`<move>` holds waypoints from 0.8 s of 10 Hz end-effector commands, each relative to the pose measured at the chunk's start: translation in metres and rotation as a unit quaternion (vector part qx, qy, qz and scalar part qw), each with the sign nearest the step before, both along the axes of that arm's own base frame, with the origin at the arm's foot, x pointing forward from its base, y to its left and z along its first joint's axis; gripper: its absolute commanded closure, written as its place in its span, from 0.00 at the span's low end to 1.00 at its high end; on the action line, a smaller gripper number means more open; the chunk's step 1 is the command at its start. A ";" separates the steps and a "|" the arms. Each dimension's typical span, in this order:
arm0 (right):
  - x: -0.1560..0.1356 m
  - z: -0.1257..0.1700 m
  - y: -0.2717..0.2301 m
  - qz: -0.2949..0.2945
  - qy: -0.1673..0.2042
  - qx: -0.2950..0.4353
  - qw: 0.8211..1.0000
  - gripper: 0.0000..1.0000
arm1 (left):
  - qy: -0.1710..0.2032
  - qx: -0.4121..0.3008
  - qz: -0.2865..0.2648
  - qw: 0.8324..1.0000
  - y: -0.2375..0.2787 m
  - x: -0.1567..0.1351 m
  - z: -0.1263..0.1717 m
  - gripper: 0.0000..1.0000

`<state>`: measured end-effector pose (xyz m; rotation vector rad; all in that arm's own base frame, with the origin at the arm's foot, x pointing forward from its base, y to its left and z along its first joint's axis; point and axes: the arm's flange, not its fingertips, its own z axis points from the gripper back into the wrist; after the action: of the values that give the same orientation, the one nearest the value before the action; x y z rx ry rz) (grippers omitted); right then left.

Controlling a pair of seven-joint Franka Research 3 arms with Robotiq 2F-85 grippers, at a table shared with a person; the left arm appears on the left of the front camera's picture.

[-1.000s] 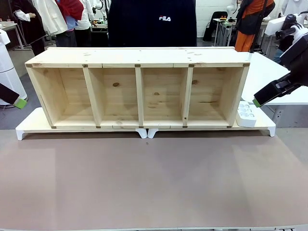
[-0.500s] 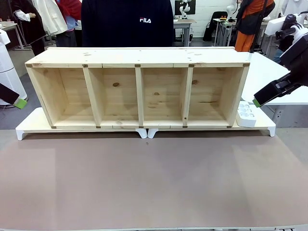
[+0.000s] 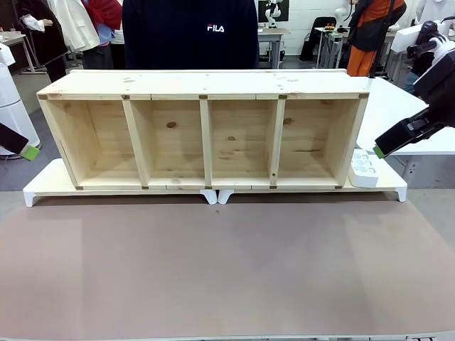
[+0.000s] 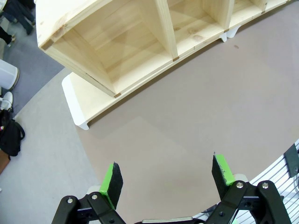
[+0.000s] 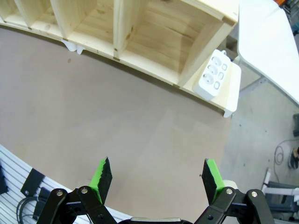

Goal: Perform cable management.
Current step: When the cord part of the Power Cable appears at the lower middle area of the table and stops, grasp the cord part of the Power Cable.

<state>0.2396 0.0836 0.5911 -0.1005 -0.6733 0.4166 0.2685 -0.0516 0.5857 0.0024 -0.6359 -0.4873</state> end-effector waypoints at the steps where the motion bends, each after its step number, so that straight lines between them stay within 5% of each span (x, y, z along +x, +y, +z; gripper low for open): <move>1: 0.001 0.000 0.000 -0.001 0.000 0.000 1.000 0.00 | -0.002 -0.001 -0.002 1.000 -0.001 0.000 0.001 0.00; 8: 0.001 0.000 0.000 -0.001 0.000 0.000 1.000 0.00 | -0.002 -0.001 -0.002 1.000 -0.001 0.000 0.001 0.00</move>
<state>0.2395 0.0836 0.5911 -0.1005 -0.6733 0.4166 0.2685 -0.0516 0.5857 0.0024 -0.6359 -0.4874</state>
